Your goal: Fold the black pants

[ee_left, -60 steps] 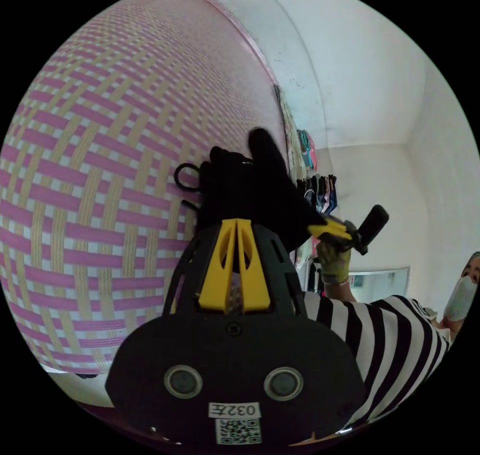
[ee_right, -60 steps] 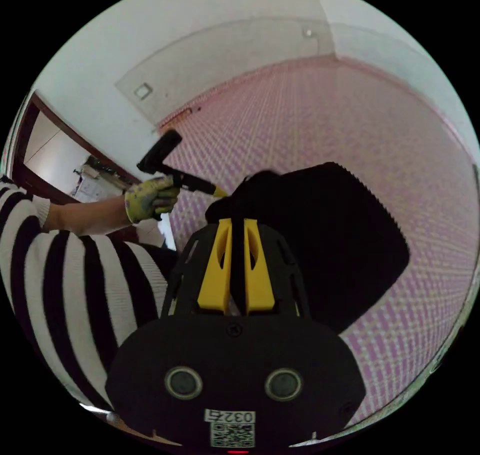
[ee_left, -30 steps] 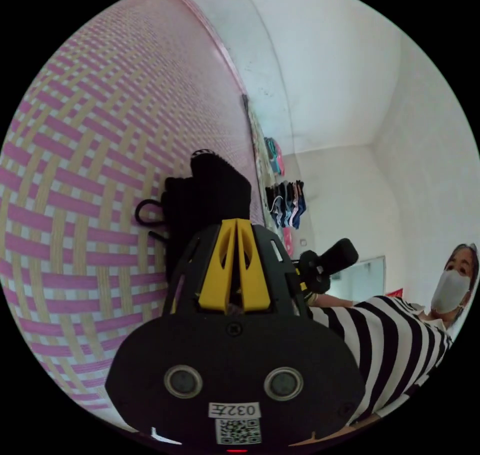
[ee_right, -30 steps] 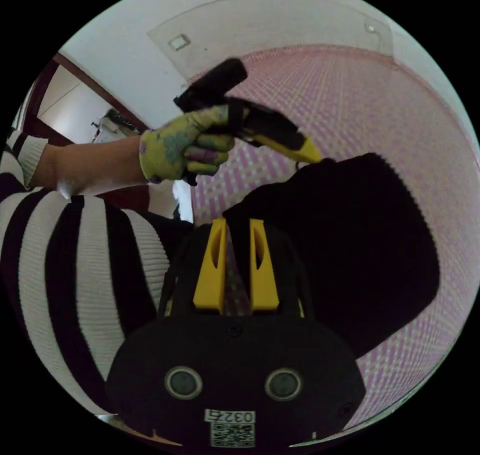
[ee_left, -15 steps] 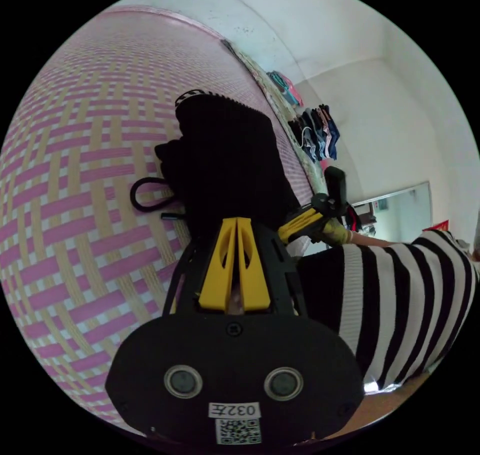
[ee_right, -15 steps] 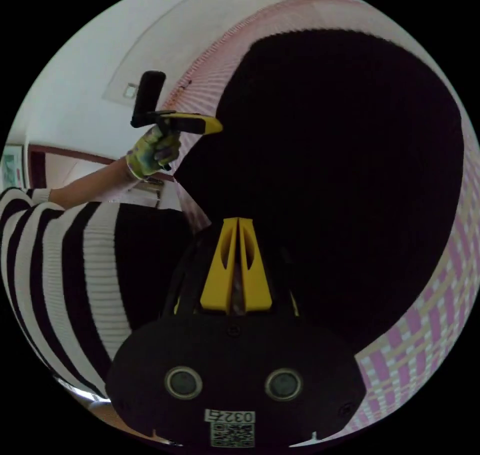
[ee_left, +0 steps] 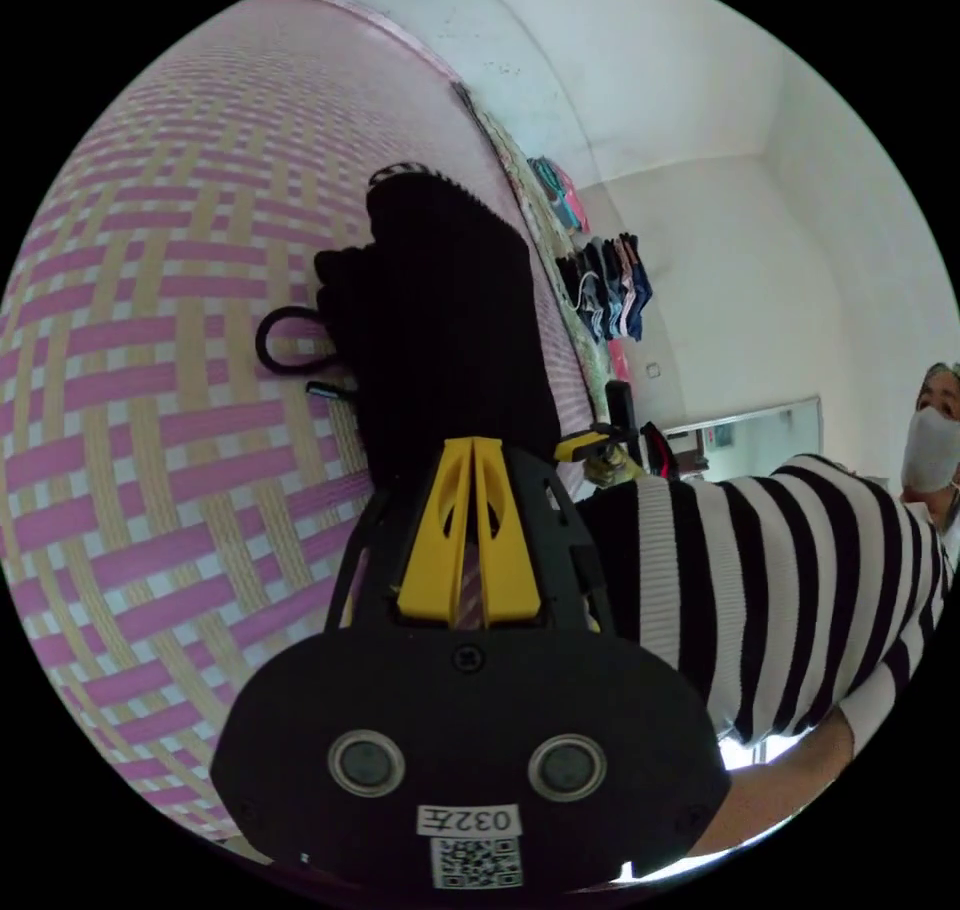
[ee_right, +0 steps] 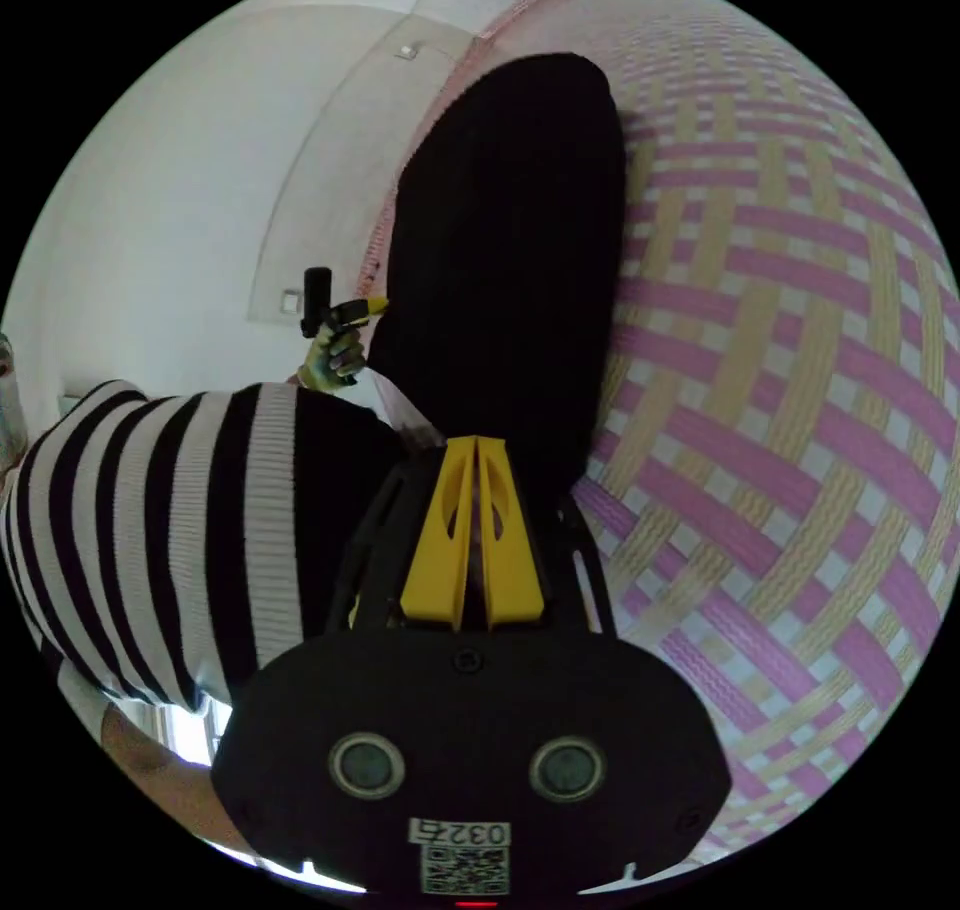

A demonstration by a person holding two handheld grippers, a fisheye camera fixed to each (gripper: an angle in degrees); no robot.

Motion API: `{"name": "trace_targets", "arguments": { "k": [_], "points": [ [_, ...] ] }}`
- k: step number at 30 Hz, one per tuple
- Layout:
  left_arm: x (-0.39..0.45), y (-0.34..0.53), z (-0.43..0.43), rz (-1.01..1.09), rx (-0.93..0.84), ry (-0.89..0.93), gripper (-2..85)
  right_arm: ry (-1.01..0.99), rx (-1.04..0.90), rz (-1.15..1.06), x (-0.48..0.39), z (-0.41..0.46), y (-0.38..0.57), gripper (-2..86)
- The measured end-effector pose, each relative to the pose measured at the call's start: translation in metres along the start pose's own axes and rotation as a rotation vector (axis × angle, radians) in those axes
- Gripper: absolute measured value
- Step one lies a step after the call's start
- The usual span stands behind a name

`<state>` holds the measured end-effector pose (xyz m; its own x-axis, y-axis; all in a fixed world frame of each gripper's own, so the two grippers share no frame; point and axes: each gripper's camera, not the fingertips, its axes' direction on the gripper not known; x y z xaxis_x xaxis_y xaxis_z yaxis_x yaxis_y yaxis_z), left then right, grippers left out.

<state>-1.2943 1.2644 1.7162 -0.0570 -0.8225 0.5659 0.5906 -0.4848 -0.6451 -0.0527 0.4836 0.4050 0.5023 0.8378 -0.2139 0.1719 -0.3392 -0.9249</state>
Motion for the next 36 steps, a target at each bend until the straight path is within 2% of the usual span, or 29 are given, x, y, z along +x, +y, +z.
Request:
{"name": "trace_targets", "arguments": {
  "k": [3, 5, 9, 12, 14, 16, 18, 20, 22, 24, 27, 31, 34, 36],
  "points": [
    [0.019, -0.007, -0.011, 0.050, 0.066, 0.077, -0.9, -0.095, 0.110, -0.087, -0.015, -0.033, -0.022, -1.0],
    [0.028, -0.013, -0.003, 0.082, 0.003, 0.112, -0.9, -0.086, 0.170, -0.100, -0.017, -0.051, -0.045, -1.0],
    [0.053, -0.017, 0.025, 0.184, -0.185, 0.046, -0.9, -0.031, 0.268, -0.101, -0.012, -0.076, -0.122, -1.0],
    [0.046, -0.014, 0.035, 0.087, -0.186, 0.000, -0.9, 0.046, 0.310, -0.065, 0.000, -0.081, -0.170, -1.0],
    [0.040, -0.013, 0.039, 0.035, -0.168, 0.023, -0.9, 0.131, 0.269, 0.012, 0.014, -0.077, -0.196, -1.0],
    [0.042, -0.017, 0.039, 0.011, -0.157, 0.048, -0.8, 0.244, 0.118, 0.045, 0.029, -0.064, -0.224, -0.9],
    [0.049, -0.023, 0.035, 0.022, -0.166, 0.054, -0.7, 0.270, 0.097, 0.047, 0.030, -0.066, -0.233, -0.8],
    [0.053, -0.027, 0.020, 0.013, -0.100, 0.053, -0.4, 0.228, 0.164, 0.043, 0.029, -0.082, -0.230, -0.6],
    [0.039, -0.027, -0.014, -0.117, 0.069, 0.053, 0.7, 0.130, 0.272, 0.041, 0.037, -0.112, -0.211, 0.4],
    [0.021, -0.025, -0.034, -0.247, 0.137, 0.050, 6.7, 0.124, 0.283, 0.077, 0.053, -0.130, -0.193, 4.0],
    [0.002, -0.035, -0.042, -0.367, 0.064, 0.039, 13.6, 0.099, 0.254, 0.183, 0.090, -0.153, -0.159, 8.1],
    [0.003, -0.063, -0.031, -0.367, -0.024, 0.111, 14.3, 0.026, 0.163, 0.282, 0.132, -0.161, -0.124, 10.7],
    [0.007, -0.081, -0.020, -0.353, -0.069, 0.189, 16.3, -0.081, 0.129, 0.281, 0.149, -0.160, -0.116, 11.8],
    [0.017, -0.095, -0.012, -0.316, -0.127, 0.179, 17.1, -0.091, 0.077, 0.251, 0.152, -0.157, -0.119, 11.8]
  ]
}}
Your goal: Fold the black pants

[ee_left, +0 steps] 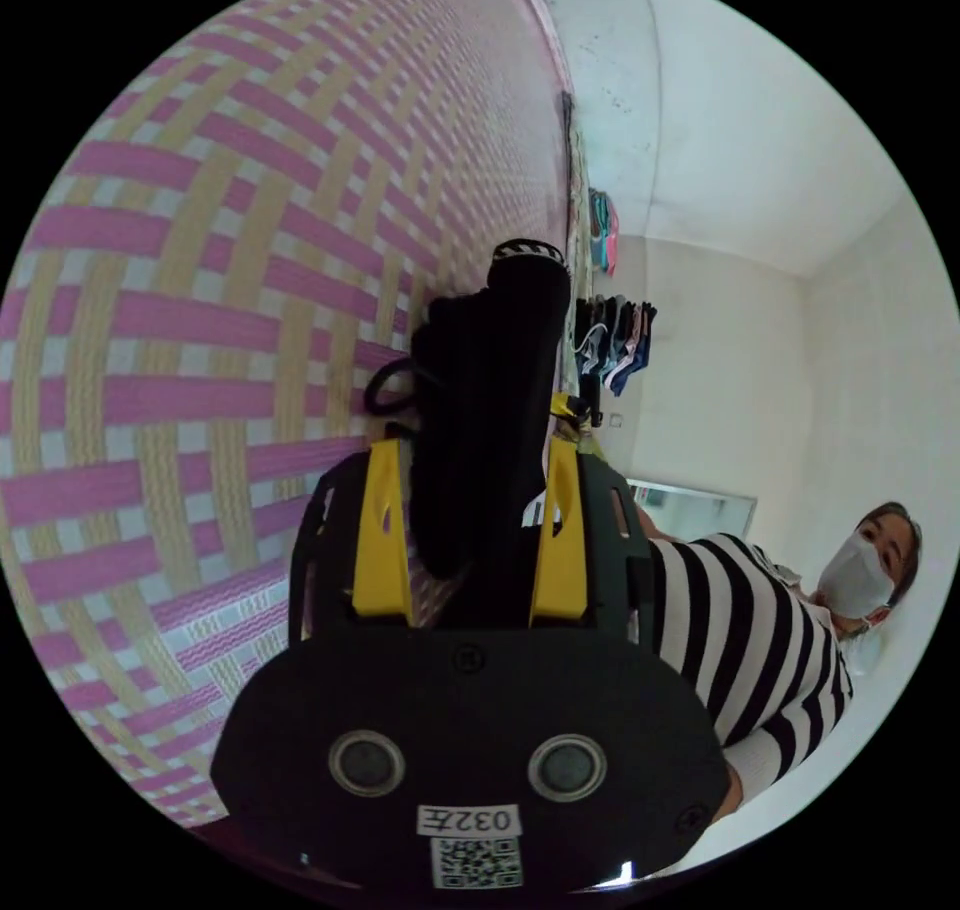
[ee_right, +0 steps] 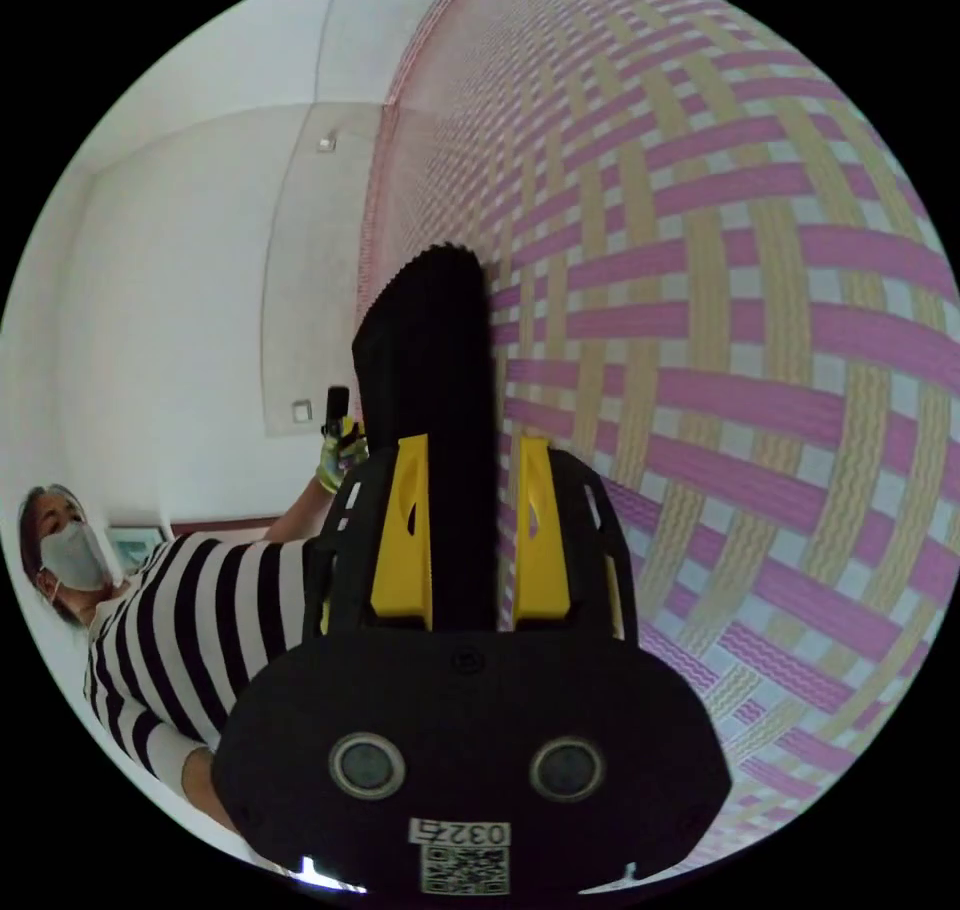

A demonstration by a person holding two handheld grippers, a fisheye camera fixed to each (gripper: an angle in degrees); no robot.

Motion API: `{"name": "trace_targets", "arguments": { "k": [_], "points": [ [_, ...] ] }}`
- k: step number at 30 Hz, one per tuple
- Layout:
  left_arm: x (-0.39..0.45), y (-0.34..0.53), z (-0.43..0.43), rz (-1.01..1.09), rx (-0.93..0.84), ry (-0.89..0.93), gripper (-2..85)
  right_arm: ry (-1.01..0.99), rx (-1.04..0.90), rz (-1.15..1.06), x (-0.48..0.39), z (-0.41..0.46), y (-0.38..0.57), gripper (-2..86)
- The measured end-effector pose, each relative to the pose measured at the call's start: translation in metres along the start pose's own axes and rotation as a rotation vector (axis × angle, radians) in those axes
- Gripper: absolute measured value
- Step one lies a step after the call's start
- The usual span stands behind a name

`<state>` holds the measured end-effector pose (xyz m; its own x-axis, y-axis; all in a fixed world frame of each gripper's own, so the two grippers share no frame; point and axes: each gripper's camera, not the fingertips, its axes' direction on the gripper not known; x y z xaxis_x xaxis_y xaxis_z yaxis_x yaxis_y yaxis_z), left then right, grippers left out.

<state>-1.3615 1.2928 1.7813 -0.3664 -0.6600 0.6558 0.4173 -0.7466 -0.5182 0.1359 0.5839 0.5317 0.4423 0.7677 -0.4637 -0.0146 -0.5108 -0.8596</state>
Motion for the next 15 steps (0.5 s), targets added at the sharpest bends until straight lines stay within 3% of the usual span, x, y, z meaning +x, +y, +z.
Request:
{"name": "trace_targets", "arguments": {
  "k": [7, 15],
  "points": [
    [0.040, -0.036, 0.033, 0.065, -0.184, -0.078, 16.7, -0.015, -0.282, -0.042, 0.021, 0.017, -0.004, 11.3],
    [0.040, -0.032, 0.043, 0.023, -0.124, 0.031, 11.9, -0.079, -0.232, -0.041, 0.059, 0.025, 0.003, 8.5]
  ]
}}
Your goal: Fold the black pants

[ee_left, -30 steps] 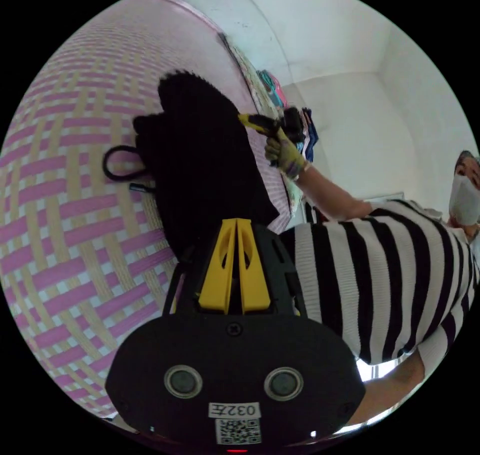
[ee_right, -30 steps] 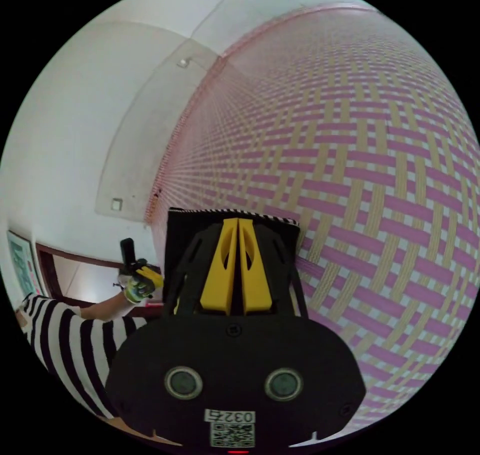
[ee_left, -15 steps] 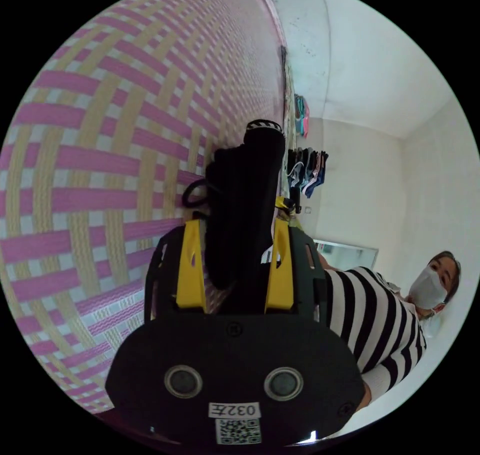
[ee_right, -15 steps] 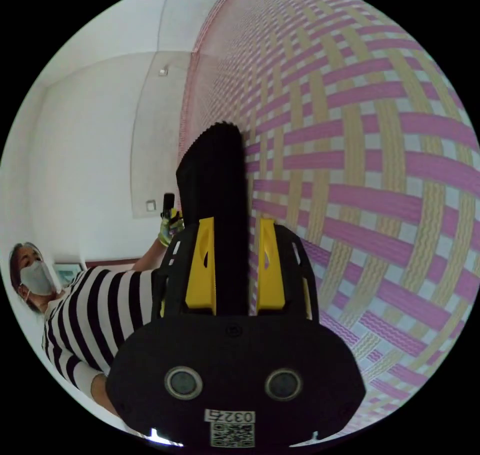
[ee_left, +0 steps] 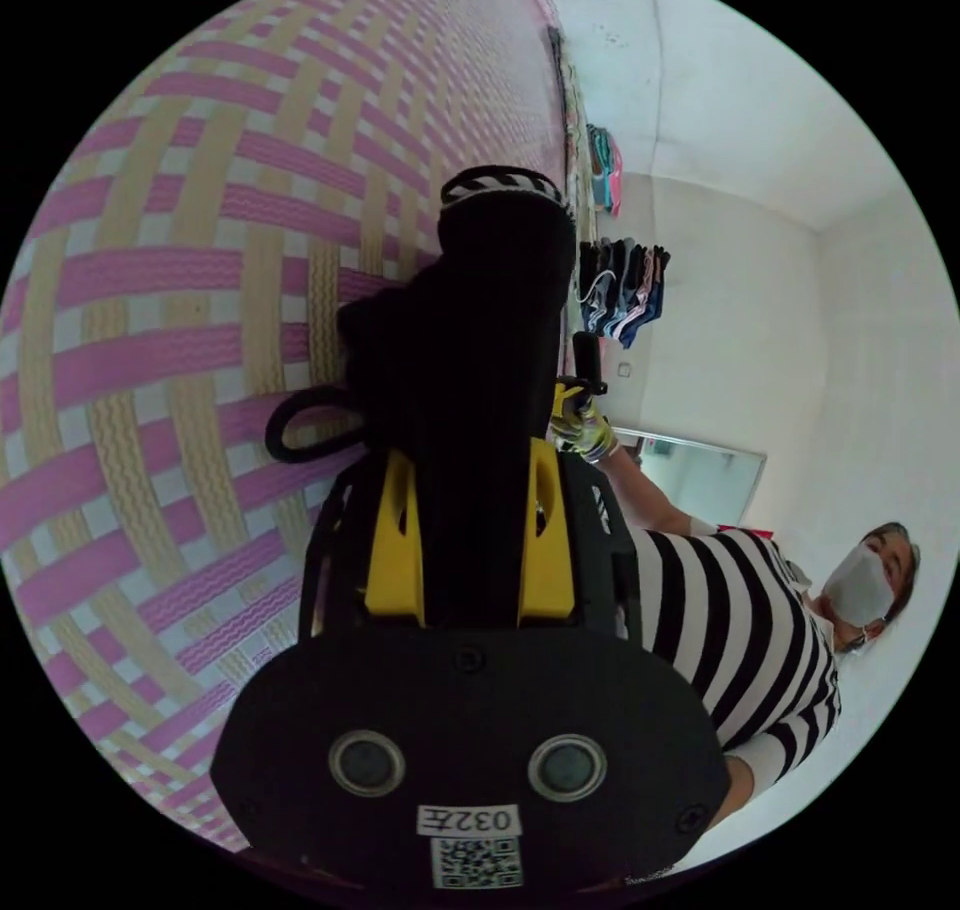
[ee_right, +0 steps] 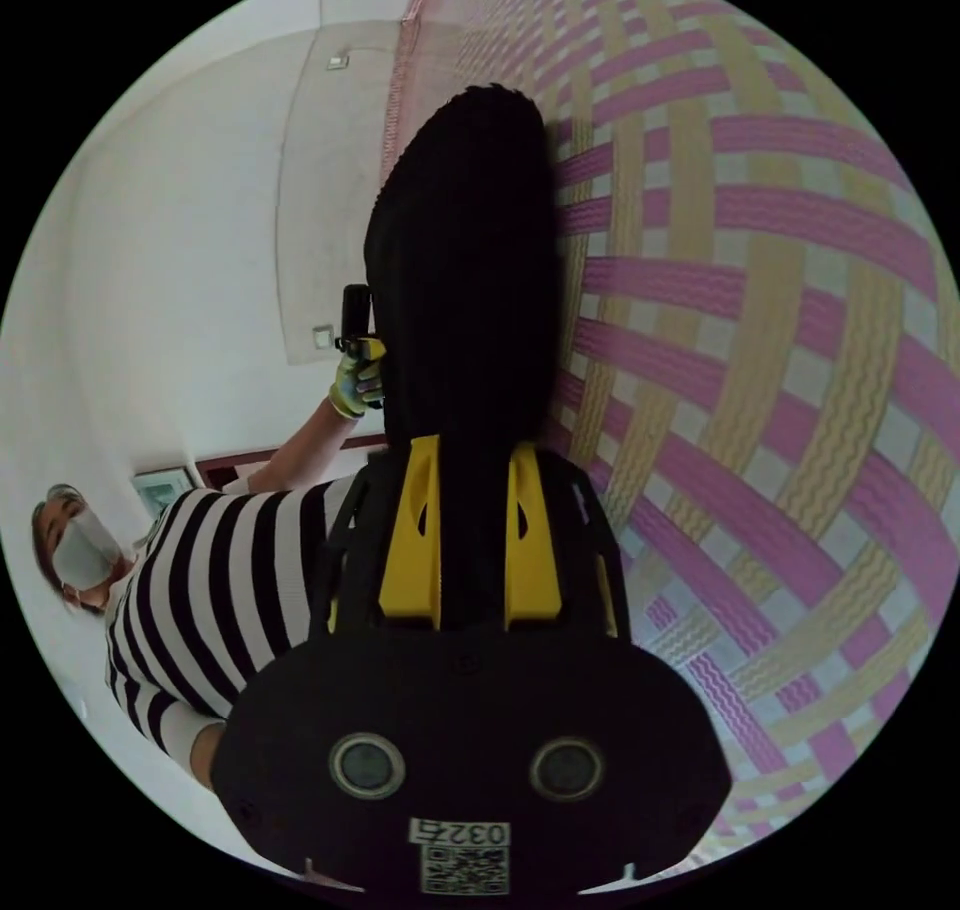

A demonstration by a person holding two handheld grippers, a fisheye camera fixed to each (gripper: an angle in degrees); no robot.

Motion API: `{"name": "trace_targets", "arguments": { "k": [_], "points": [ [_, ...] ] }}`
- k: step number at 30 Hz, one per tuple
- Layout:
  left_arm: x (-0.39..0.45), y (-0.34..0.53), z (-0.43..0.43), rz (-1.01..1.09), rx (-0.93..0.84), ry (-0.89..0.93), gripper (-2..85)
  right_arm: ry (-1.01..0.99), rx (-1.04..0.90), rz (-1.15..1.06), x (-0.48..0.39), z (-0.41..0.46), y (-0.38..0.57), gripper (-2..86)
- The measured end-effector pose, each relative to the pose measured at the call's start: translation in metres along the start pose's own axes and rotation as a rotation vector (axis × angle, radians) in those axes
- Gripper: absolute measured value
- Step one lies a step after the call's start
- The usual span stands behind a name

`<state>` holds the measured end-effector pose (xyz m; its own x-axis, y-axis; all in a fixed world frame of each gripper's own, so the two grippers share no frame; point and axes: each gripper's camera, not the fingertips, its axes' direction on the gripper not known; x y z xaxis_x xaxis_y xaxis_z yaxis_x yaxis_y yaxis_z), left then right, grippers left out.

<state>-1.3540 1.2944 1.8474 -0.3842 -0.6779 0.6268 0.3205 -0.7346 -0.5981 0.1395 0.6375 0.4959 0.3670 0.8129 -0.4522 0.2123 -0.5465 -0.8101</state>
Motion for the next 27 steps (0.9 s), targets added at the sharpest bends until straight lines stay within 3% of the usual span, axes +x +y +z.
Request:
{"name": "trace_targets", "arguments": {
  "k": [7, 10, 14, 21, 27],
  "points": [
    [0.008, 0.032, -0.001, -0.074, 0.192, 0.115, 9.2, -0.007, 0.214, 0.021, 0.027, 0.004, 0.051, 5.8],
    [0.027, 0.051, 0.008, -0.057, 0.213, 0.159, 8.6, -0.100, 0.377, -0.021, 0.027, 0.003, 0.094, 5.4],
    [0.052, 0.067, 0.027, -0.029, 0.213, 0.179, 8.3, -0.083, 0.461, -0.090, 0.024, 0.006, 0.145, 5.3],
    [0.086, 0.073, 0.086, 0.019, 0.113, 0.273, 8.3, -0.121, 0.603, -0.158, 0.056, 0.007, 0.252, 5.1],
    [0.108, 0.065, 0.128, 0.060, -0.049, 0.258, 8.2, -0.007, 0.649, -0.142, 0.074, 0.029, 0.323, 5.1]
  ]
}}
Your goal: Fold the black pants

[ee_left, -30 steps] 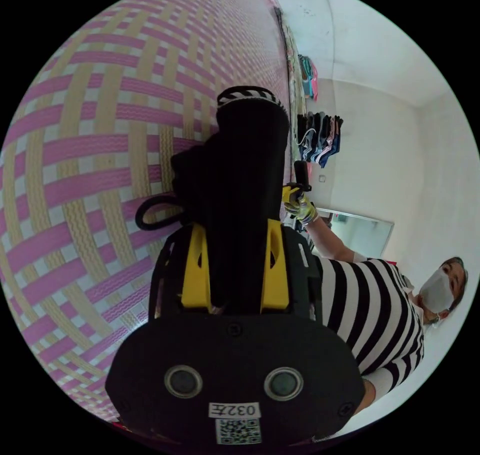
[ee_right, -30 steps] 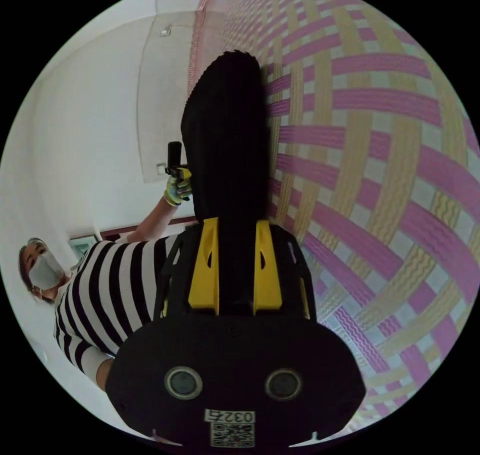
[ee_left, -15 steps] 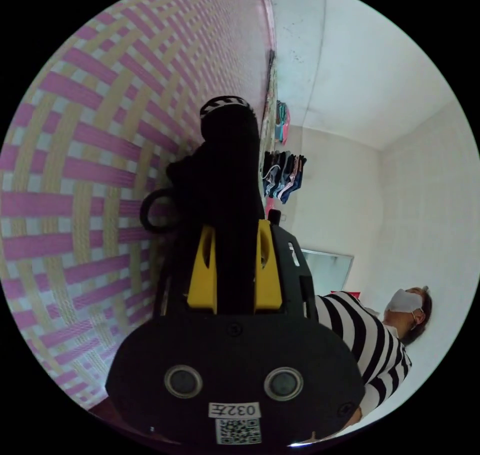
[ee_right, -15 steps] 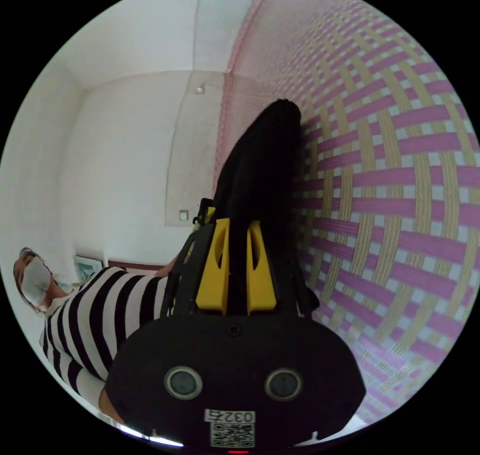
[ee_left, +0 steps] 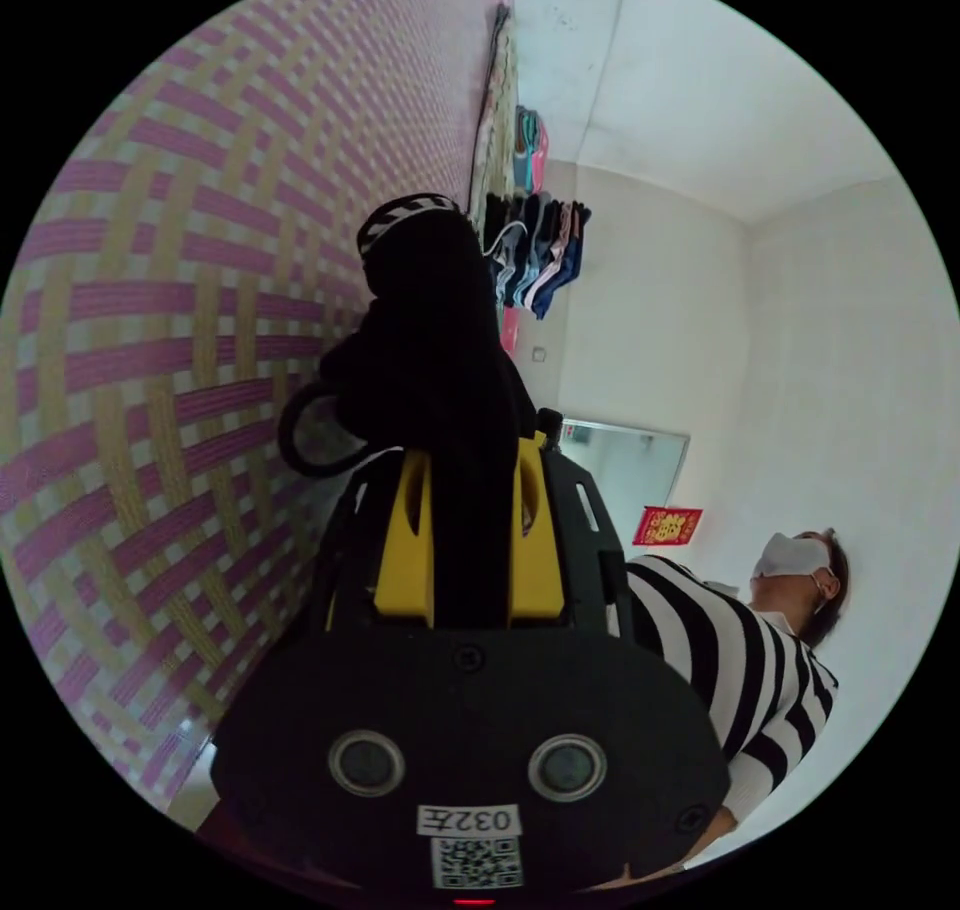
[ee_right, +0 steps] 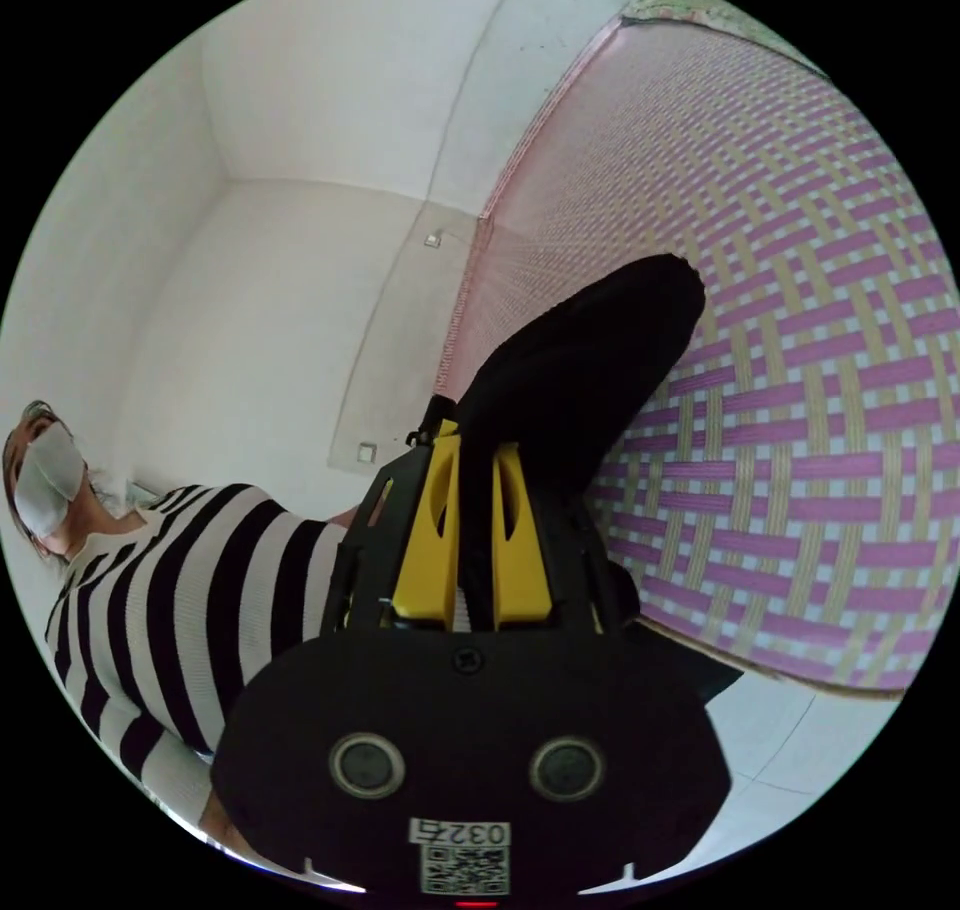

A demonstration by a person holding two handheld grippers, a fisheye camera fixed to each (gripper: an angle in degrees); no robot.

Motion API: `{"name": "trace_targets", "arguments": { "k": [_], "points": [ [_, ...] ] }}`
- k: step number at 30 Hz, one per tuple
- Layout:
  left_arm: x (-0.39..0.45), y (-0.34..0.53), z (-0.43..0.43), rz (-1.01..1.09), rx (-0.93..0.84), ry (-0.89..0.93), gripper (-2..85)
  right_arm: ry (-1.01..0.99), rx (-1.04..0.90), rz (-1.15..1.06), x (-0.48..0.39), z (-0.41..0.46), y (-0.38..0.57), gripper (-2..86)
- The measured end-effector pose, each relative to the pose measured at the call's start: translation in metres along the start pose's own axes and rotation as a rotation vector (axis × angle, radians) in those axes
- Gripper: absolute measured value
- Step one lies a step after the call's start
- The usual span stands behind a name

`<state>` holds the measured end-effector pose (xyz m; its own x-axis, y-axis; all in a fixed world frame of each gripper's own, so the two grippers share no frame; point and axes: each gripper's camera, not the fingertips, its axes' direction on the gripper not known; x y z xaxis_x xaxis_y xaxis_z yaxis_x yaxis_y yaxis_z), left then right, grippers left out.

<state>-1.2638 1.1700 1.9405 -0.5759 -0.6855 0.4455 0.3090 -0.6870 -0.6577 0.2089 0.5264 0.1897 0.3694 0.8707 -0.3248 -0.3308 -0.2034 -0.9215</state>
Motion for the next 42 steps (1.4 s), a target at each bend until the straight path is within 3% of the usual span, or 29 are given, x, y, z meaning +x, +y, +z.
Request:
{"name": "trace_targets", "arguments": {
  "k": [10, 16, 25, 34, 42],
  "points": [
    [0.018, -0.027, 0.060, 0.148, -0.389, 0.114, 8.3, 0.085, 0.350, 0.076, -0.011, -0.016, 0.168, 5.1],
    [0.012, -0.017, 0.126, 0.093, -0.535, 0.203, 8.3, 0.198, 0.450, 0.121, -0.017, -0.032, 0.251, 5.0],
    [0.042, -0.006, 0.247, 0.086, -0.649, 0.213, 8.2, 0.224, 0.616, 0.102, 0.012, -0.111, 0.355, 5.0],
    [0.081, 0.012, 0.406, 0.078, -0.695, 0.182, 8.3, 0.273, 0.634, 0.053, 0.051, -0.245, 0.420, 5.1],
    [0.108, 0.029, 0.458, 0.060, -0.618, 0.146, 8.4, 0.228, 0.594, 0.031, 0.081, -0.325, 0.418, 5.1]
  ]
}}
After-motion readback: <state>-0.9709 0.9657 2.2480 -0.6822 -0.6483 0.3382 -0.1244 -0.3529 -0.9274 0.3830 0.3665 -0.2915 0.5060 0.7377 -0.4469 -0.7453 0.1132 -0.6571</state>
